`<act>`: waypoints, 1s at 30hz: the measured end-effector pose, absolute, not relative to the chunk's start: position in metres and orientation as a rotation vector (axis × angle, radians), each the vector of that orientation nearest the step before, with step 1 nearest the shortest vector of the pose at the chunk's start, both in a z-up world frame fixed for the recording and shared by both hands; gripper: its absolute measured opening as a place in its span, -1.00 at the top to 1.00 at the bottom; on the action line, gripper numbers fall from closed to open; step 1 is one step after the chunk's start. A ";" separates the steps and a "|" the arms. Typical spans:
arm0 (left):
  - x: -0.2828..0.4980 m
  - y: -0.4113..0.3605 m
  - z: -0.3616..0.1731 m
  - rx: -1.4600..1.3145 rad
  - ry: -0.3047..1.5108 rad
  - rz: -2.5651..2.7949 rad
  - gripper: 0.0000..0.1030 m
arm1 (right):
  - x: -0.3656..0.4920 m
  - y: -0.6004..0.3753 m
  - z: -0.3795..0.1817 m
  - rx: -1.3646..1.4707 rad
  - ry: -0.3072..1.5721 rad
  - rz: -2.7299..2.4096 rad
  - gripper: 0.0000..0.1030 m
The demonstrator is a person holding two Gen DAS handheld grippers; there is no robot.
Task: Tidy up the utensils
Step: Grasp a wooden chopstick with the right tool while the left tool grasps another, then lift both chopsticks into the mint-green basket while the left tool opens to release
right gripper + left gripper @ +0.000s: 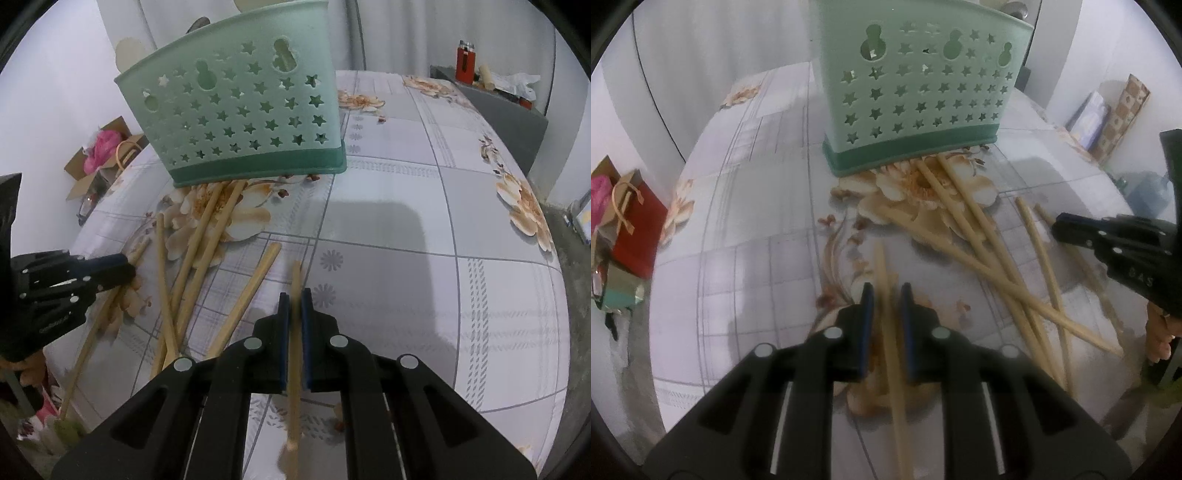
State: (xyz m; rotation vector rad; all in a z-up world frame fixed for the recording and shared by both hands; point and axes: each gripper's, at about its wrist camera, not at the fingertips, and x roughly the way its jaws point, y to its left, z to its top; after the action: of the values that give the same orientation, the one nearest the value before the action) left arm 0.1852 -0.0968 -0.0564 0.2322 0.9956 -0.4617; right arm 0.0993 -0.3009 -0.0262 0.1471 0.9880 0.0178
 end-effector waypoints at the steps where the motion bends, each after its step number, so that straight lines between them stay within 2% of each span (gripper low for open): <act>1: 0.187 -0.098 -0.057 0.250 0.991 -0.454 0.91 | 0.099 -0.304 -0.026 0.174 0.984 0.022 0.88; 11: 0.190 -0.082 -0.032 0.149 0.961 -0.483 0.92 | 0.083 -0.320 0.023 0.238 0.806 0.020 0.88; 19: 0.173 -0.055 0.052 -0.049 0.765 -0.600 0.92 | 0.069 -0.322 0.057 0.238 0.690 0.029 0.88; 30: 0.173 -0.064 0.148 -0.075 0.515 -0.656 0.93 | 0.063 -0.332 0.069 0.268 0.638 0.016 0.88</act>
State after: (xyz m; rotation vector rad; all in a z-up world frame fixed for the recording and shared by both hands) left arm 0.1731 -0.0635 0.1478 -0.0749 0.5154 -0.6559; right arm 0.0627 -0.3319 0.0685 0.2684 0.6378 0.0158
